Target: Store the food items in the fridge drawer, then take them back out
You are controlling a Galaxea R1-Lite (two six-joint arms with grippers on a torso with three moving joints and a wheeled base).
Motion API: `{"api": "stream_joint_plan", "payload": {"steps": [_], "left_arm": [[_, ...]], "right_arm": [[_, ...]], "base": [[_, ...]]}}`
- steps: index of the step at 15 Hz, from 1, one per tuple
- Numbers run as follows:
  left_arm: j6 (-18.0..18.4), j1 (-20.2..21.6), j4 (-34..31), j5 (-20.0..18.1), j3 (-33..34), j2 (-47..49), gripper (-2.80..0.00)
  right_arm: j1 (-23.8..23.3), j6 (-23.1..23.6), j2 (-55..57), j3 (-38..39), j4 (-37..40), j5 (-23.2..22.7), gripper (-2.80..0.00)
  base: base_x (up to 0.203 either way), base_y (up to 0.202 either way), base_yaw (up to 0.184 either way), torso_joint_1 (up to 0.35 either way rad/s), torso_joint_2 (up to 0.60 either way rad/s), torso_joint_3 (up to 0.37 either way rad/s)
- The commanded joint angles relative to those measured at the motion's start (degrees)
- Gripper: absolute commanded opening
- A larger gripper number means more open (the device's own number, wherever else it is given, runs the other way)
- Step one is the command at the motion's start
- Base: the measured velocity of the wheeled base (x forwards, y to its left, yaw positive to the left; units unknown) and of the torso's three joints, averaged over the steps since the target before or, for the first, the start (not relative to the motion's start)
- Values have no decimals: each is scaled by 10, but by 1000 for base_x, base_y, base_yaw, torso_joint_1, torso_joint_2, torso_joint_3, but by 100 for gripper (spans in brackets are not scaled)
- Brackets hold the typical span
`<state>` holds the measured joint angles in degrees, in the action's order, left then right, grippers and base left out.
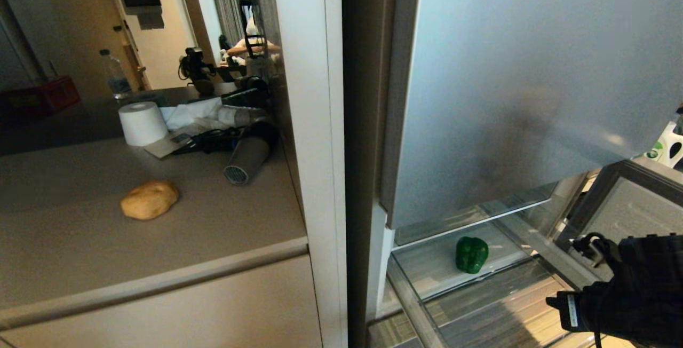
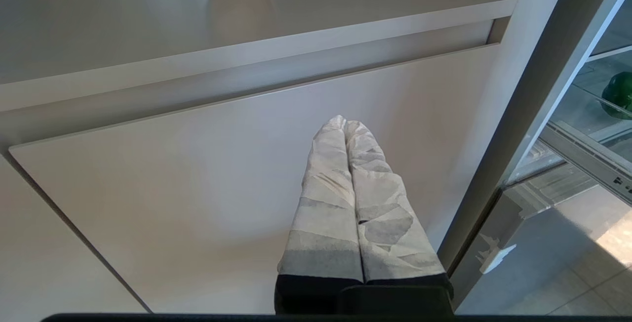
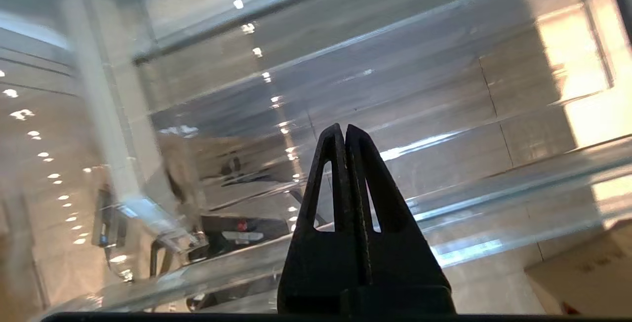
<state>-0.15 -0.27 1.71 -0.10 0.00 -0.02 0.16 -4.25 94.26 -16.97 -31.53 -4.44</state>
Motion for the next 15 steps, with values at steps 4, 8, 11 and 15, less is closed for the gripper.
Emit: {"api": "stream_joint_plan", "payload": {"steps": [4, 8, 11, 15], "left_arm": [[1, 0, 1, -1, 6, 0, -280], [0, 0, 1, 0, 6, 0, -280], [0, 0, 1, -1, 6, 0, -280], [0, 0, 1, 0, 6, 0, -280]], "right_arm": [[-2, 0, 110, -26, -61, 6, -280], [-4, 28, 160, -68, -67, 29, -280], [-4, 40, 195, -94, -79, 29, -280], [-3, 64, 241, -142, -104, 27, -280]], "base": [[0, 0, 0, 0, 0, 0], [0, 0, 0, 0, 0, 0], [0, 0, 0, 0, 0, 0], [0, 0, 0, 0, 0, 0]]}}
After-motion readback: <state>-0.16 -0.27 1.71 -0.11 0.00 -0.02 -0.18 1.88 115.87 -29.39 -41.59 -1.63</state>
